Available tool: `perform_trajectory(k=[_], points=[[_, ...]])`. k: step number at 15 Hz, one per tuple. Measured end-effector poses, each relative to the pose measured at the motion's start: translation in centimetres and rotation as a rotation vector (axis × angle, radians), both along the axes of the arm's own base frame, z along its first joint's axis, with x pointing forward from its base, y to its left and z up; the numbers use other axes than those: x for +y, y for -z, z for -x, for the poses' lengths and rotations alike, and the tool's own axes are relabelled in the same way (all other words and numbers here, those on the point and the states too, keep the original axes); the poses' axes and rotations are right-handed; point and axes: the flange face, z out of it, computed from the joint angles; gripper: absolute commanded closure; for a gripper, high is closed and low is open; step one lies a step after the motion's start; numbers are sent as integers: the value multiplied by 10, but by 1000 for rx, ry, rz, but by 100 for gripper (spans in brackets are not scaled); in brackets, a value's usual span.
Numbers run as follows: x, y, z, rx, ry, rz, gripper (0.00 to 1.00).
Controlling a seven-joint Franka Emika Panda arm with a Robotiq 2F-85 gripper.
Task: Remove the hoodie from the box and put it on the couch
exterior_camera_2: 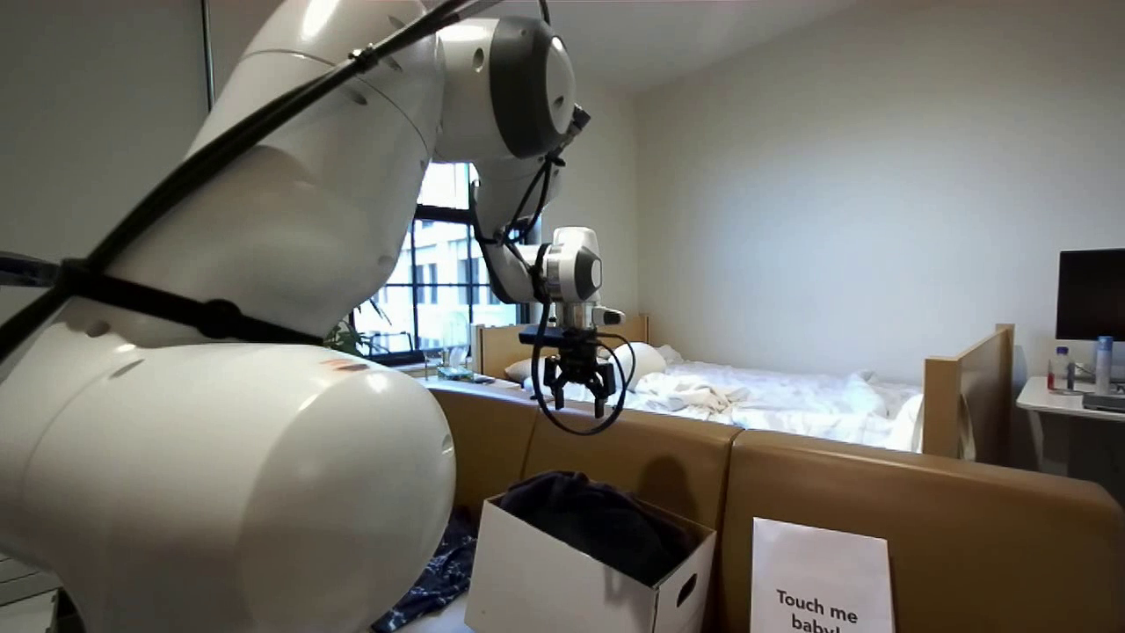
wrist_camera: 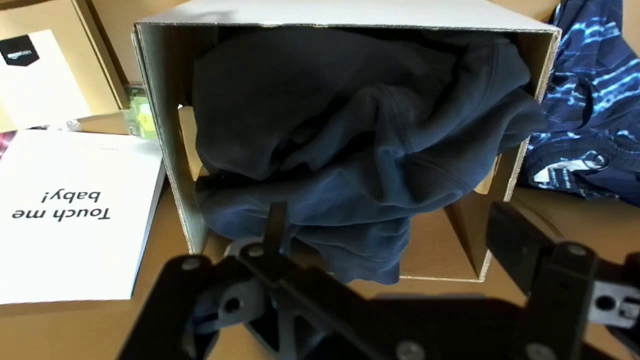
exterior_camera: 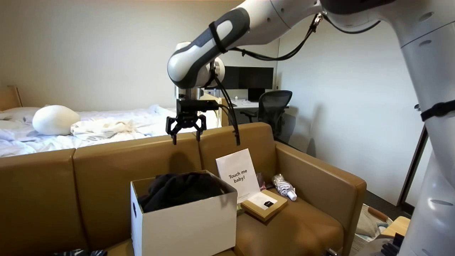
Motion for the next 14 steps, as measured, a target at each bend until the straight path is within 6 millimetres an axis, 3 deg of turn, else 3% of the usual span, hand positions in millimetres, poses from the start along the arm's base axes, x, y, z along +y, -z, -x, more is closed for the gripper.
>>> perform_trajectory(k=[3,10,14], points=[[-6,21,-16,37,34,-14,0],[-6,28,-20,51,37,-9,0],[-20,68,-36,120,74,3,0]])
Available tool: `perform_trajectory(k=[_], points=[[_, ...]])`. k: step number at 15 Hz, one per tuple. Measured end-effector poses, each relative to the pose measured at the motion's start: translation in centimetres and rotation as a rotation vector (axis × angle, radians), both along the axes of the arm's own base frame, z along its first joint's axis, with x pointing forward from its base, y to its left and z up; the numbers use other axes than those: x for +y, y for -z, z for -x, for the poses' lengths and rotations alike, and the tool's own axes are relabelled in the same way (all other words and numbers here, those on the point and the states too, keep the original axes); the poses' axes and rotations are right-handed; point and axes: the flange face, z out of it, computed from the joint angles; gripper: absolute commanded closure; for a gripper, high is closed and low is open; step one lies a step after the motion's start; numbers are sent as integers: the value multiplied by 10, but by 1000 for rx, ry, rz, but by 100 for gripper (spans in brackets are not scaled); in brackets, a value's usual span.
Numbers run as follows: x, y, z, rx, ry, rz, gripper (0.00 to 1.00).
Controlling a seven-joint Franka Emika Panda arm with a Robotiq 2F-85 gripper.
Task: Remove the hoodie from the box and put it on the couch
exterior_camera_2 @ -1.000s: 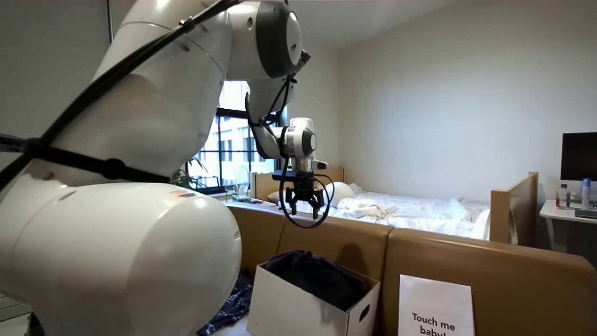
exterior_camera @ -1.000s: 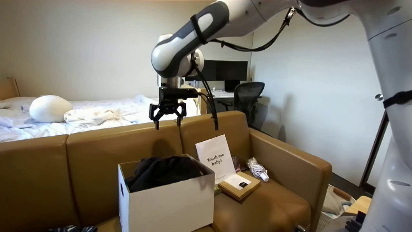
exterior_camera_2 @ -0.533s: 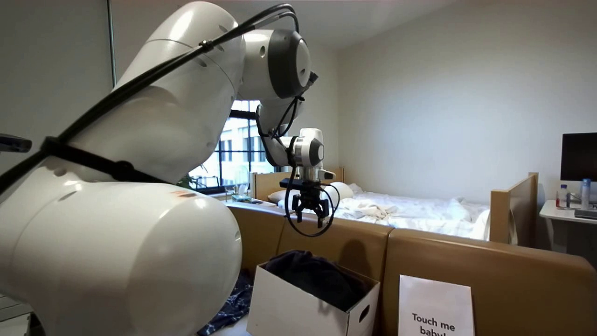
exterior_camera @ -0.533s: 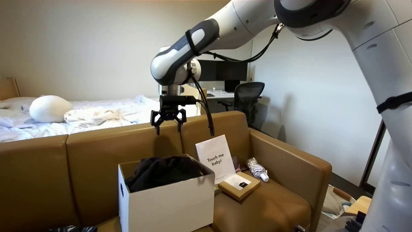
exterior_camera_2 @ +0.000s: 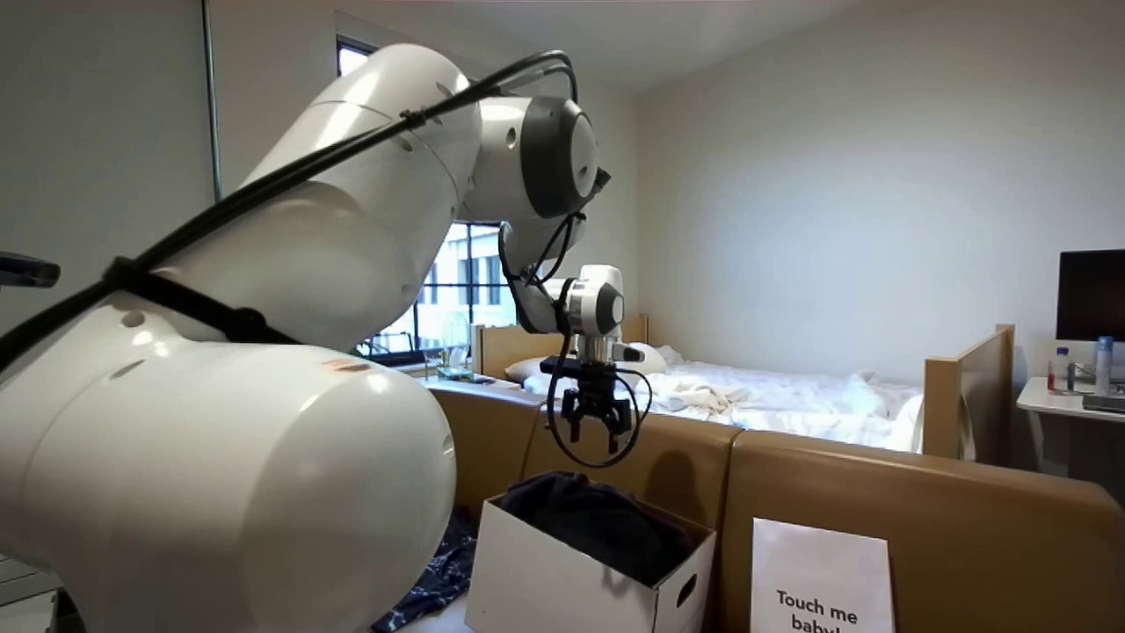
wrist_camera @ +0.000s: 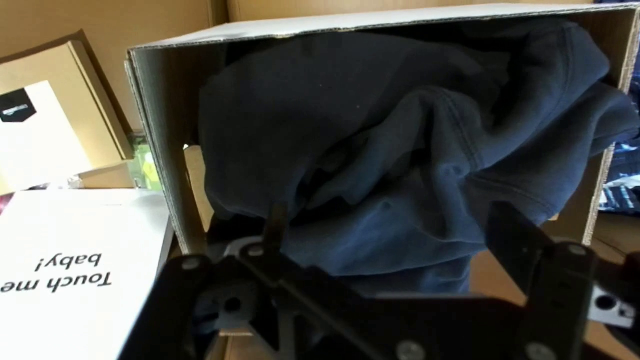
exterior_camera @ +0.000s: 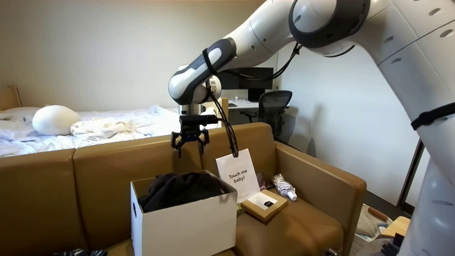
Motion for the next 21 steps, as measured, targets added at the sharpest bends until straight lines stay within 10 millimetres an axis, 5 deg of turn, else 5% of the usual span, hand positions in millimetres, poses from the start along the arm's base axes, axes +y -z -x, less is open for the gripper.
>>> perform_trajectory(k=[7,12,13,16,21], points=[[8,85,-38,149,61,-62,0],[7,178,-32,352,113,16,0],[12,197,-27,380,115,35,25],[33,235,-16,407,91,91,40],[47,244,-20,349,81,100,73]])
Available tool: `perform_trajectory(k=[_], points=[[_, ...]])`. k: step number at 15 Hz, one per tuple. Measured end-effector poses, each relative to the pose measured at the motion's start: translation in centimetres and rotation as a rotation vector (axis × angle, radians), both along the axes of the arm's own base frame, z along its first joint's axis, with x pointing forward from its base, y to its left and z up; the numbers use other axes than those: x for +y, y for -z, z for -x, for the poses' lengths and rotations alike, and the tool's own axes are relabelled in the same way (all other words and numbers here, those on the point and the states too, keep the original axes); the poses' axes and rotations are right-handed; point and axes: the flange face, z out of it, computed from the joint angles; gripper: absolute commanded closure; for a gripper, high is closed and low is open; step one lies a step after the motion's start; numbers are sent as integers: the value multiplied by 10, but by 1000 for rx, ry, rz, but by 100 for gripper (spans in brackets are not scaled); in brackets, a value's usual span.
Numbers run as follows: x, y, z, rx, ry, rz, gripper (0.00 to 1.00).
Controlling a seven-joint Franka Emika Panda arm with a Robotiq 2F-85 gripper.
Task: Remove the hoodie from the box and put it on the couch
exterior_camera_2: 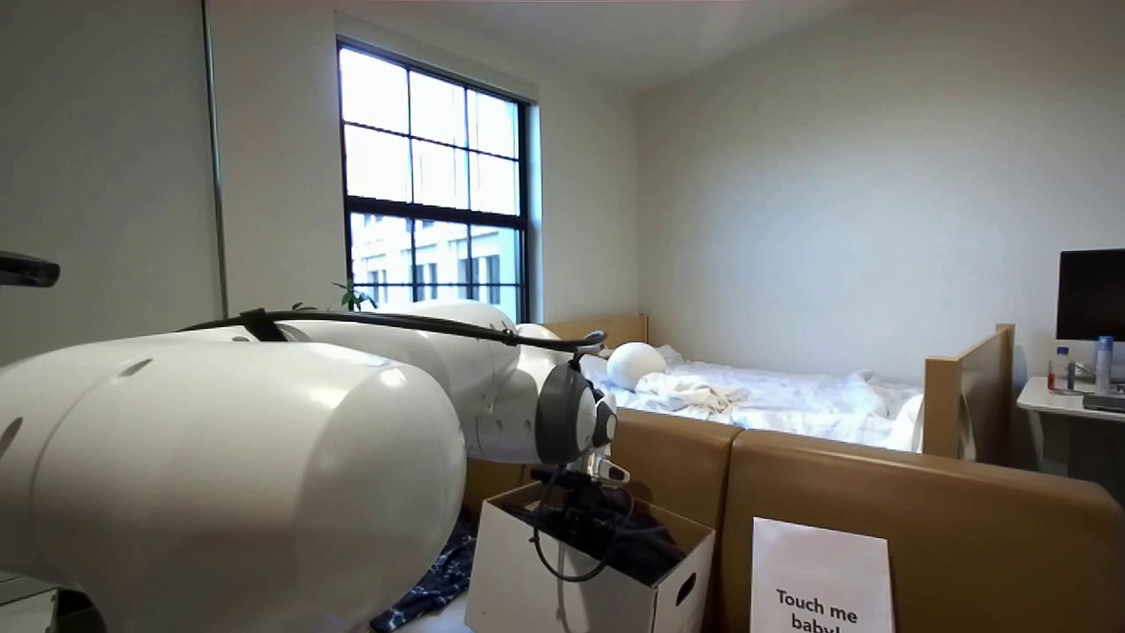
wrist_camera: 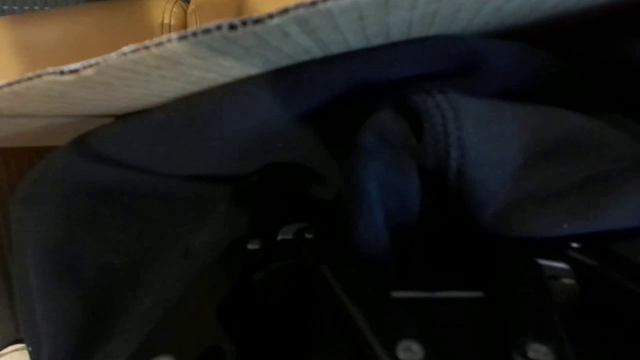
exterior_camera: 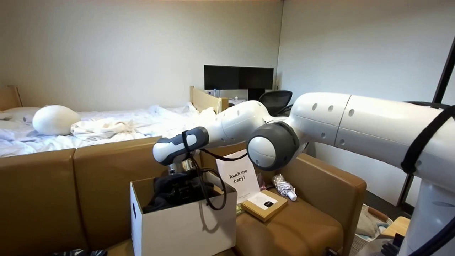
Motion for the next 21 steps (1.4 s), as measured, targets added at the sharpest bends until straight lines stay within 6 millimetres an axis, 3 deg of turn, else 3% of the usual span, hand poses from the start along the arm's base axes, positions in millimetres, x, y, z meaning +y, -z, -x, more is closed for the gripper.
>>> perform_trajectory(k=[3,6,13,17,21], points=[[0,-4,-4,-20,6,-3,92],[1,-4,-3,-20,7,-7,96],[5,-10,-5,-23,-6,-25,94],[10,-104,-28,-122,-71,49,94],[31,-196,-22,-165,-138,169,94]])
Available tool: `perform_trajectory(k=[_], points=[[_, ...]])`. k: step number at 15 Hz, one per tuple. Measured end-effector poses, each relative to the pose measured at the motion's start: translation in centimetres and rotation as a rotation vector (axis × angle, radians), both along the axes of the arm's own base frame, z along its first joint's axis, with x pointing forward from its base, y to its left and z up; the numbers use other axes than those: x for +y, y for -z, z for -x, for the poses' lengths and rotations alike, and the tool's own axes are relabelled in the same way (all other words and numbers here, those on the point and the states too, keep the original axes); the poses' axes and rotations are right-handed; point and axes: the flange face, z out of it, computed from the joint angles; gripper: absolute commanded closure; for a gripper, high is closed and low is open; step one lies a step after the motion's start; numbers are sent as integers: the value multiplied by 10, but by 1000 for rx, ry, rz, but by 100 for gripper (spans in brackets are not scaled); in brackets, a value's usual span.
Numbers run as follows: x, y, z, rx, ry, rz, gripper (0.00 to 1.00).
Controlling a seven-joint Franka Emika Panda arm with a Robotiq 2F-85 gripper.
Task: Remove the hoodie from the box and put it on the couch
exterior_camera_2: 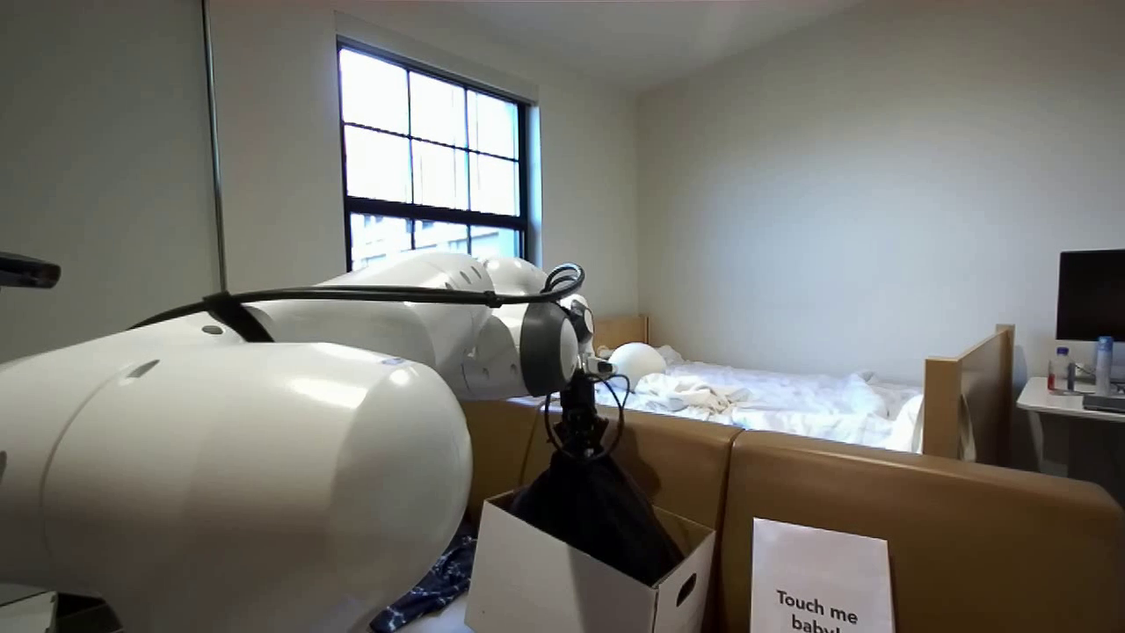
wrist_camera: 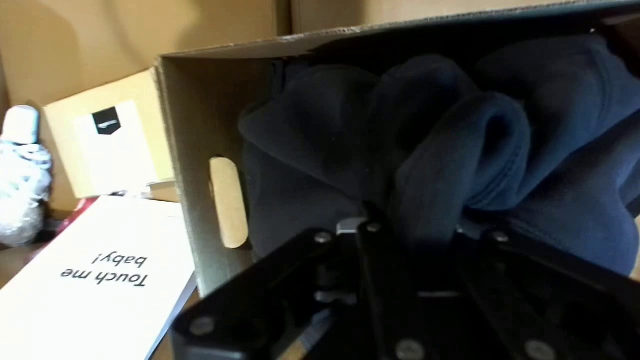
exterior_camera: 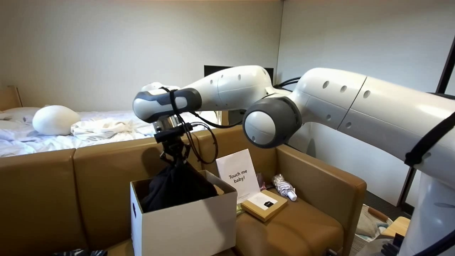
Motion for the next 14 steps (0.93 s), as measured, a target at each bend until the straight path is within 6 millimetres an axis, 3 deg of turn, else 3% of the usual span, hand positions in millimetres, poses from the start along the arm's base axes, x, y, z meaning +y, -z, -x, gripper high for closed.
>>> perform_trajectory(k=[7,11,14], points=[[26,-137,43,13,-18,116,94],[17,-214,62,-6,5,120,94],[0,-272,69,-61,30,87,94]])
